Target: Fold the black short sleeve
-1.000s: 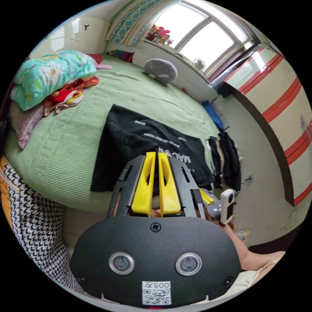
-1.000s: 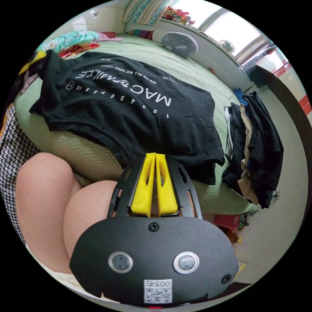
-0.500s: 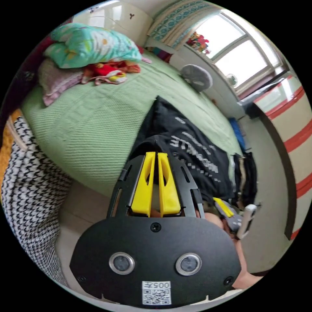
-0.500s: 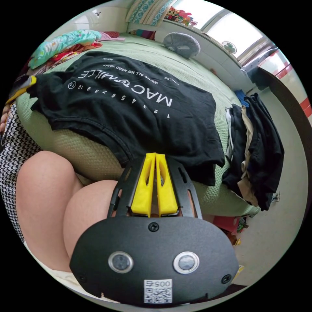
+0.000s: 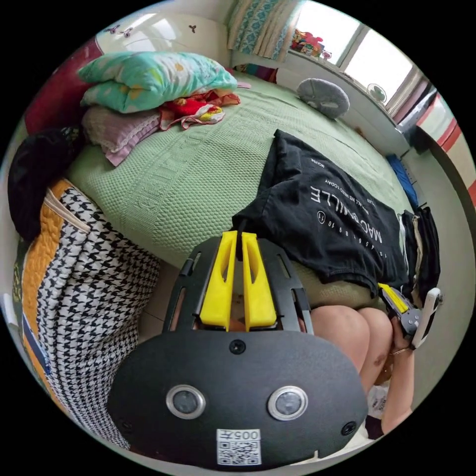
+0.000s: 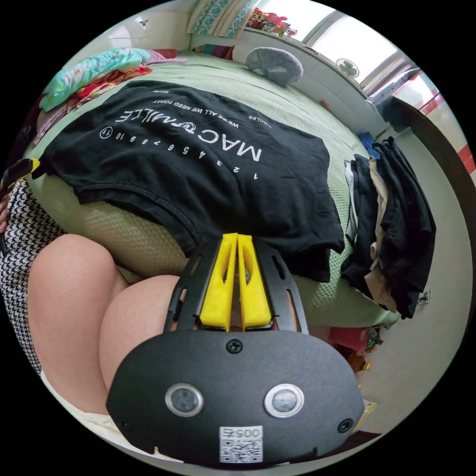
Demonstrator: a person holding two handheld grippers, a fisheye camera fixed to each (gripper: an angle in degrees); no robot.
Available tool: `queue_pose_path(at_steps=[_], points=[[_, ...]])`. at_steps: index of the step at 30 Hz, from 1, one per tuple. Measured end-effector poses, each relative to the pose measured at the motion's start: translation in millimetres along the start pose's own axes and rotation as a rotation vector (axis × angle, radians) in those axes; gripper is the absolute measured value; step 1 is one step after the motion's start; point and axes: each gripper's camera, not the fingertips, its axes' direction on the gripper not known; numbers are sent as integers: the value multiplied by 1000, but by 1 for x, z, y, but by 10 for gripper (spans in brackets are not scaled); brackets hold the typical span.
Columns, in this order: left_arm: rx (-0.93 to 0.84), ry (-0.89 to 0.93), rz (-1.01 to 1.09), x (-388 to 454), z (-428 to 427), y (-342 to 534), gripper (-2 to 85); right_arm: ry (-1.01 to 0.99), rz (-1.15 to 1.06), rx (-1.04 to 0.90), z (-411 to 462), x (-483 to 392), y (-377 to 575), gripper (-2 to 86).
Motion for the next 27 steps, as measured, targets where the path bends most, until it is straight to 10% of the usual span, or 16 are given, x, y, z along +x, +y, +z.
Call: queue_pose_path(at_steps=[27], points=[[49, -35, 115, 192, 6, -6, -2, -166, 31, 9, 3, 134, 46, -9]])
